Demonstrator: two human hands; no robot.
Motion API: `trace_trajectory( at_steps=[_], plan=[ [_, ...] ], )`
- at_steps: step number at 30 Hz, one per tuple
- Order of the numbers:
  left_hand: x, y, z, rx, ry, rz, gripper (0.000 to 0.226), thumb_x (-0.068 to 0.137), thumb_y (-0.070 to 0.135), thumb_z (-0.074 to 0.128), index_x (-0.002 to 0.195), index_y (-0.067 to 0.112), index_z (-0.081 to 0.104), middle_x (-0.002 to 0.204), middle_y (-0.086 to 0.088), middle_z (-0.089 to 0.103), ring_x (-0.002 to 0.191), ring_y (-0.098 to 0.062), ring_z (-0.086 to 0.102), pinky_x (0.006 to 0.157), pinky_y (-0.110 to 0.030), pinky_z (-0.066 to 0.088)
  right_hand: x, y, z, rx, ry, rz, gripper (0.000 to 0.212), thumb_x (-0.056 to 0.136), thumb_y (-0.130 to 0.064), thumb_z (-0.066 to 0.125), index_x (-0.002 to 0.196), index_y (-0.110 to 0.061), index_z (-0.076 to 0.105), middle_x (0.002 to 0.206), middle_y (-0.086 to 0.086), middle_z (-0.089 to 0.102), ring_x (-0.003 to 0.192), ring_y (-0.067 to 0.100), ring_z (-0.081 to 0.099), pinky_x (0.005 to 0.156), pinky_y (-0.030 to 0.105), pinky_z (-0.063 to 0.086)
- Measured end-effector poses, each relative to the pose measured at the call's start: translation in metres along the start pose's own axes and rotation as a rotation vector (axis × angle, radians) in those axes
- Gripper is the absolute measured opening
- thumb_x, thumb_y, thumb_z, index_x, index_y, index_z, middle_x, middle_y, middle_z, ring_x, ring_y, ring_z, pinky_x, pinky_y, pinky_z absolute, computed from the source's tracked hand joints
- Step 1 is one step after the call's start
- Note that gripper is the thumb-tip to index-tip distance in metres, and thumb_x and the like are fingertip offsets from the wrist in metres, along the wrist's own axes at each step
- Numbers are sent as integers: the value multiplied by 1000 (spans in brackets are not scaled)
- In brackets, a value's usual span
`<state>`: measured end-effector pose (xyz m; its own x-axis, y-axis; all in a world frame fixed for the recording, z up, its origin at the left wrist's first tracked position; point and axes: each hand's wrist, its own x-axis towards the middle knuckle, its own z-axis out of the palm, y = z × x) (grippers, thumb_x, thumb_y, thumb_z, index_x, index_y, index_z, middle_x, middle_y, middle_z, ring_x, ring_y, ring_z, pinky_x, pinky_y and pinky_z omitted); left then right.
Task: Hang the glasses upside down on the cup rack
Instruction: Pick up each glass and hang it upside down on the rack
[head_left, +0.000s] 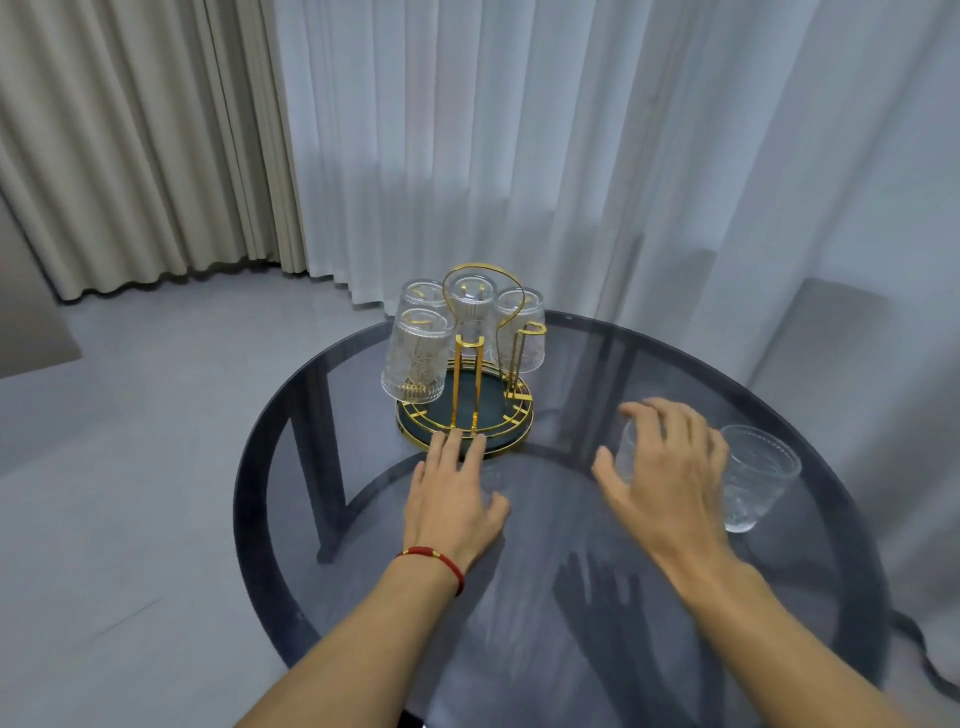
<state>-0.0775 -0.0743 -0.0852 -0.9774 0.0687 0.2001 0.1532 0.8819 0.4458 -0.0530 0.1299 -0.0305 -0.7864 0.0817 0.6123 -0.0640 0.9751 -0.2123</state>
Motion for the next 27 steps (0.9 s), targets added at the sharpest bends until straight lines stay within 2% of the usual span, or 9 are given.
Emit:
trace_trajectory(
  at_steps=[2, 4, 7, 11, 16, 21, 24, 26, 27],
  plan=[
    [-3, 13, 0, -28, 29, 43, 71, 93, 37, 56, 156, 24, 25, 167, -5, 16, 153, -22, 2, 123, -44, 17, -5, 22, 1, -194, -165, 54, 74, 87, -52, 67, 142, -4, 54, 148, 26, 50, 145, 44, 35, 114, 64, 20],
    [-6, 26, 0, -71, 52, 78, 69, 92, 35, 59, 154, 25, 30, 166, -2, 19, 153, -20, 4, 122, -41, 16, -4, 32, 2, -362, -323, 86, 95, 90, -70, 50, 156, -4, 34, 160, 28, 36, 154, 46, 17, 118, 64, 2],
    [-10, 43, 1, -195, 64, 88, 64, 92, 31, 60, 151, 24, 38, 162, 0, 29, 152, -17, 9, 121, -36, 15, -4, 39, 8, -459, -364, 66, 98, 92, -76, 36, 160, -5, 24, 160, 28, 33, 154, 48, 13, 119, 66, -6],
    [-15, 60, 0, -283, 102, 102, 55, 92, 27, 61, 144, 20, 47, 148, -1, 50, 143, -17, 31, 117, -35, 26, -1, 39, 8, -394, -286, 64, 90, 93, -65, 50, 156, -2, 32, 143, 25, 51, 143, 43, 35, 120, 67, -4],
    [-24, 81, -6, -562, 39, 74, 51, 91, 33, 62, 140, 28, 50, 131, 6, 59, 115, -8, 55, 100, -34, 49, -2, 34, -3, -136, -230, 27, 96, 78, -49, 80, 153, -7, 37, 130, 17, 55, 126, 35, 52, 120, 61, 5],
    [-27, 83, -11, -960, -231, 18, 64, 75, 33, 69, 132, 47, 43, 122, 10, 60, 100, -3, 66, 90, -36, 58, -14, 21, -17, 332, -334, -140, 101, 74, -24, 82, 159, -15, 29, 144, 7, 46, 124, 29, 45, 108, 44, 38],
    [-28, 79, -11, -888, -245, 35, 77, 70, 48, 79, 136, 51, 40, 124, 14, 57, 108, -4, 61, 88, -34, 57, -19, 16, -25, 403, -399, -339, 107, 74, -16, 82, 162, -16, 22, 149, 4, 46, 129, 25, 42, 111, 40, 38],
    [-29, 79, -10, -856, -191, 25, 66, 68, 50, 81, 125, 53, 47, 118, 18, 60, 103, 6, 59, 80, -26, 57, -22, 11, -26, 392, -404, -460, 109, 76, -17, 85, 162, -21, 18, 151, 0, 48, 135, 20, 41, 114, 34, 35],
    [-29, 80, -11, -871, -154, -8, 59, 66, 48, 81, 118, 51, 52, 113, 16, 63, 100, 4, 61, 75, -25, 58, -22, 10, -27, 422, -407, -482, 108, 77, -20, 86, 161, -23, 18, 152, -1, 47, 138, 18, 41, 116, 33, 34]
  ],
)
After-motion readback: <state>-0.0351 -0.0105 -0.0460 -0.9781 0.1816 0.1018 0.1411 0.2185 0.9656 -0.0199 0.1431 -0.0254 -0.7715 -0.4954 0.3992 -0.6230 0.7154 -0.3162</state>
